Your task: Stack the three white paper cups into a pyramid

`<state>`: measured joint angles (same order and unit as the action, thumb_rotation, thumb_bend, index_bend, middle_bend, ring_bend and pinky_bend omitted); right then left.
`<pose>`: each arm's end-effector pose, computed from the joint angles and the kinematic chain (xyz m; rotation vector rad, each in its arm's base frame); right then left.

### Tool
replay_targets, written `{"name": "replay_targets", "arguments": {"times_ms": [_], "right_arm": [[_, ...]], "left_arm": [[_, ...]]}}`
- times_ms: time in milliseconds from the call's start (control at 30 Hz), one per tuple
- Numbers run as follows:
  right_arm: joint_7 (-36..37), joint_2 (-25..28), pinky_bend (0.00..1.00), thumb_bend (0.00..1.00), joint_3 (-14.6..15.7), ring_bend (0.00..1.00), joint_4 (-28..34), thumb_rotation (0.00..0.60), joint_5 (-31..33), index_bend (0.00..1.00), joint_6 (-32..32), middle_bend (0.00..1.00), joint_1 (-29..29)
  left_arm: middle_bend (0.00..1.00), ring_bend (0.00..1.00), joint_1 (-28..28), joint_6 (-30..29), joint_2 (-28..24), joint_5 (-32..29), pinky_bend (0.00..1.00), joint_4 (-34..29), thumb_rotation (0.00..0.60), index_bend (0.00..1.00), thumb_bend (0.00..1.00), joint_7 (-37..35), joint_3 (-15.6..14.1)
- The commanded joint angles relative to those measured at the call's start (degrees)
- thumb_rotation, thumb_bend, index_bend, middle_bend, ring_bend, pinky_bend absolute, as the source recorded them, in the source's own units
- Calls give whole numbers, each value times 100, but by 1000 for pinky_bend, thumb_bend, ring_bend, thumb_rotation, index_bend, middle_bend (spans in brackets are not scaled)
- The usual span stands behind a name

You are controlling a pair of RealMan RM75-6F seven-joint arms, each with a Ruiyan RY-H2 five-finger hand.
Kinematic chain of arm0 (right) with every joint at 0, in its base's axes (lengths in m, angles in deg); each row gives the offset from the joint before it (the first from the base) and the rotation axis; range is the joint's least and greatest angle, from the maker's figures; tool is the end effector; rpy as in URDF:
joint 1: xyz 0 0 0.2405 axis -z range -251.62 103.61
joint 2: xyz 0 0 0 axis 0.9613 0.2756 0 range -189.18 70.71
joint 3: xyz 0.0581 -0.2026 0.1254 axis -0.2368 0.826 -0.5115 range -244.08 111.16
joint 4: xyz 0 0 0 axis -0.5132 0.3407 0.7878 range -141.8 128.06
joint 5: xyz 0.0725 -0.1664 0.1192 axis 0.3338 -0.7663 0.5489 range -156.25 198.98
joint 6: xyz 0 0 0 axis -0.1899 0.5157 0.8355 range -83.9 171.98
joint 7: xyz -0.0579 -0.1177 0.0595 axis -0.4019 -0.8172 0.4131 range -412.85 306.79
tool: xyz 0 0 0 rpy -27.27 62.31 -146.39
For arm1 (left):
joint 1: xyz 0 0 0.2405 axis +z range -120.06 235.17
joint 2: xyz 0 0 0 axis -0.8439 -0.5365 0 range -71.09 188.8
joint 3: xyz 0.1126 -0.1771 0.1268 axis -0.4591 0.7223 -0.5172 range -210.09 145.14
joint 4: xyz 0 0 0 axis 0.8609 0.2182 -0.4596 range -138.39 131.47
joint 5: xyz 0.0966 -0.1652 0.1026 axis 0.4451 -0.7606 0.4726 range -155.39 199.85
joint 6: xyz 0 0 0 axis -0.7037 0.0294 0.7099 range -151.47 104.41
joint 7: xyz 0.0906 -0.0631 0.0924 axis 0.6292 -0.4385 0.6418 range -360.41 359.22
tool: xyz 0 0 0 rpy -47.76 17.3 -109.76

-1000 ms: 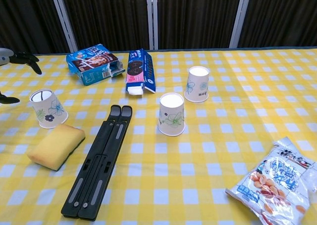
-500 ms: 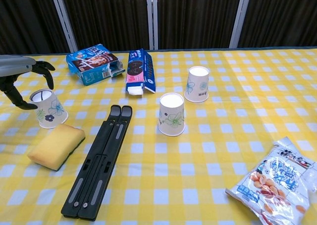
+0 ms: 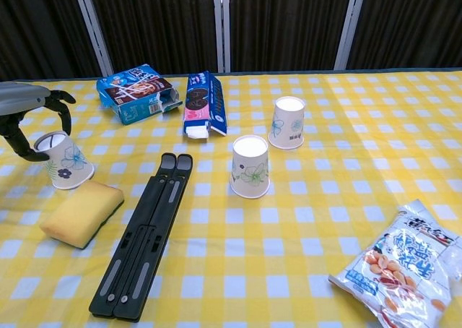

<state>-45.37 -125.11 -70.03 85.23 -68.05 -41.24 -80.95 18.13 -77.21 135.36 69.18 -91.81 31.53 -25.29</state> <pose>-0.2859 -0.1935 0.1376 1.3968 -0.9703 1.0959 -0.2247 0.3422 0.0391 -1.7255 -0.9432 -0.5232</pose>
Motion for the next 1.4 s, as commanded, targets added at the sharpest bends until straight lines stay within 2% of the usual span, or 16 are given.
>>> {"name": "replay_targets", "arguments": {"times_ms": [33,333,567,700,933,1167,1400], "right_arm": [[-6,0,0,197,2,0,4,600,-2,0,0,0,1],[114,40,0,196,-23,0,11,600,20,0,-41,0,18],[380,105,0,197,-74,0,-51,600,111,0,-25,0,20],[523,121,0,196,-101,0,-118,600,144,0,-30,0,22],[760,169,0,197,-115,0,-182,600,154,0,-50,0,40],[888,188,0,197,-131,0,-224,600,181,0,-41,0,43],[962,207,0,197,-141,0,-232,600,182,0,-57,0,51]], "left_arm": [[0,0,35,-158,-162,207,0,-257,600,459,307,-111,39],[0,0,-101,-510,-516,785,0,-1217,600,457,307,-63,250],[0,0,-567,-563,-160,718,0,-1630,600,453,307,516,435],[0,0,-863,-593,293,628,0,-1585,600,453,307,899,464],[0,0,-1374,-600,1038,110,0,-1227,600,454,307,1533,520],[0,0,-1709,-544,1513,-323,0,-845,600,453,306,1834,501],[0,0,-1867,-566,1720,-604,0,-624,600,454,305,1979,461]]}}
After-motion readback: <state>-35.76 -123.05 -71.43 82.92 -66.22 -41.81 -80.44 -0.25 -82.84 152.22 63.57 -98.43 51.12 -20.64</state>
